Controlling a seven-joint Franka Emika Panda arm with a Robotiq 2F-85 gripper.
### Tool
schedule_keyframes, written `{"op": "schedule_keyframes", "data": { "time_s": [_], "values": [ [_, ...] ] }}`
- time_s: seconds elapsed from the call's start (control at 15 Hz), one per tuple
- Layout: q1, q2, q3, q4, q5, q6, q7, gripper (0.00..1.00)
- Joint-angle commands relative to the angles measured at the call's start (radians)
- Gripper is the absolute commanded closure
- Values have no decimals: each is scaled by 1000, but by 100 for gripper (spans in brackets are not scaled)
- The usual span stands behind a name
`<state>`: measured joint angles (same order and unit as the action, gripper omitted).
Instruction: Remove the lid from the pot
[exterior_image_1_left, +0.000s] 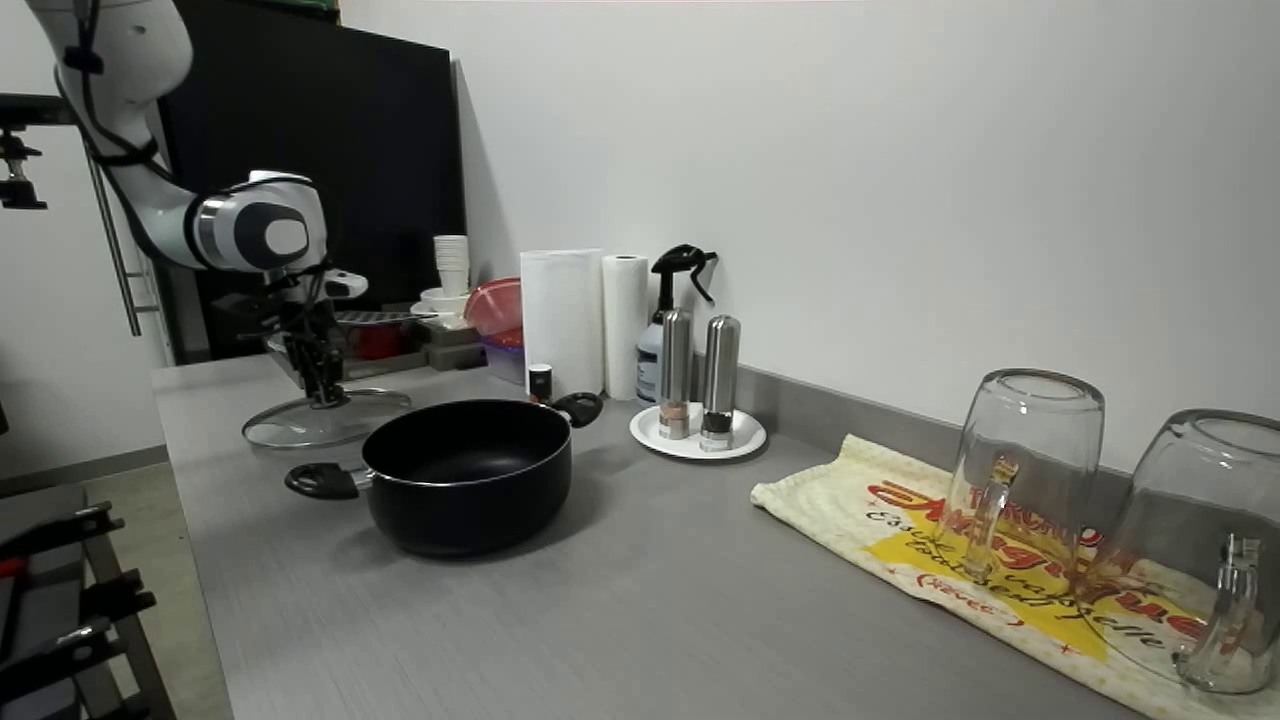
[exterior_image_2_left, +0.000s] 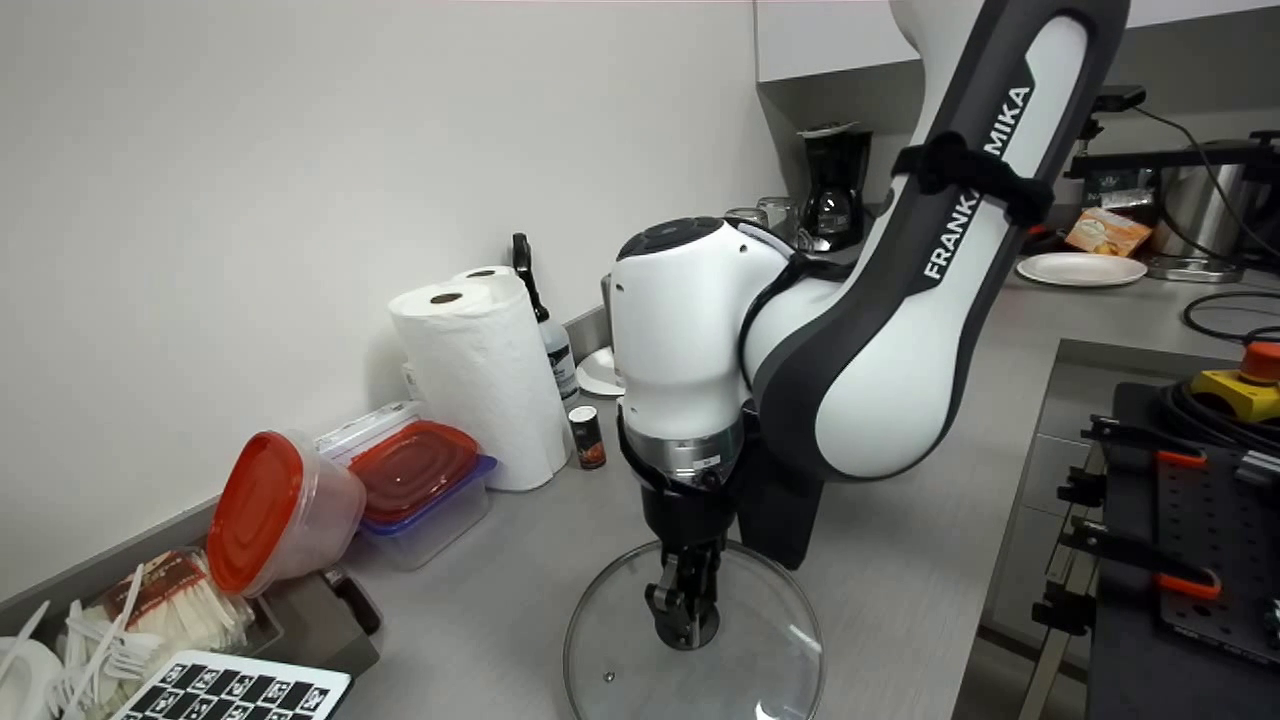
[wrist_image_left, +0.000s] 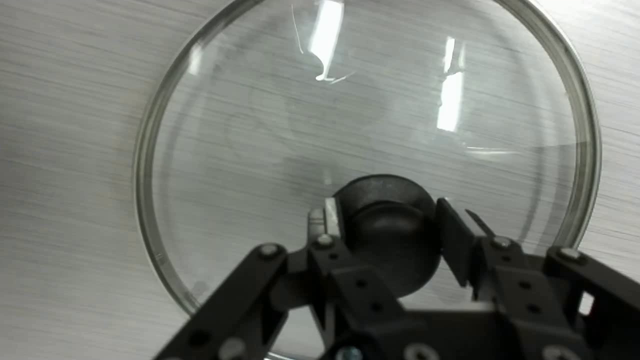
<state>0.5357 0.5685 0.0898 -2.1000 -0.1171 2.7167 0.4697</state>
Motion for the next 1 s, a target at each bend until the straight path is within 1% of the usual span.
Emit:
{"op": "schedule_keyframes", "data": {
  "time_s": [0.0,0.33,0.4,0.47,0.6,0.93],
  "values": [
    [44,19,-37,21,-18,13,34,76],
    [61,31,-54,20,-13,14,30,76],
    [59,32,-52,20,-8,12,28,36],
    [37,21,-34,4,4,0,-1,49],
    [37,22,-35,5,4,0,-1,37],
    [37,22,-35,7,4,0,-1,36]
  ]
}}
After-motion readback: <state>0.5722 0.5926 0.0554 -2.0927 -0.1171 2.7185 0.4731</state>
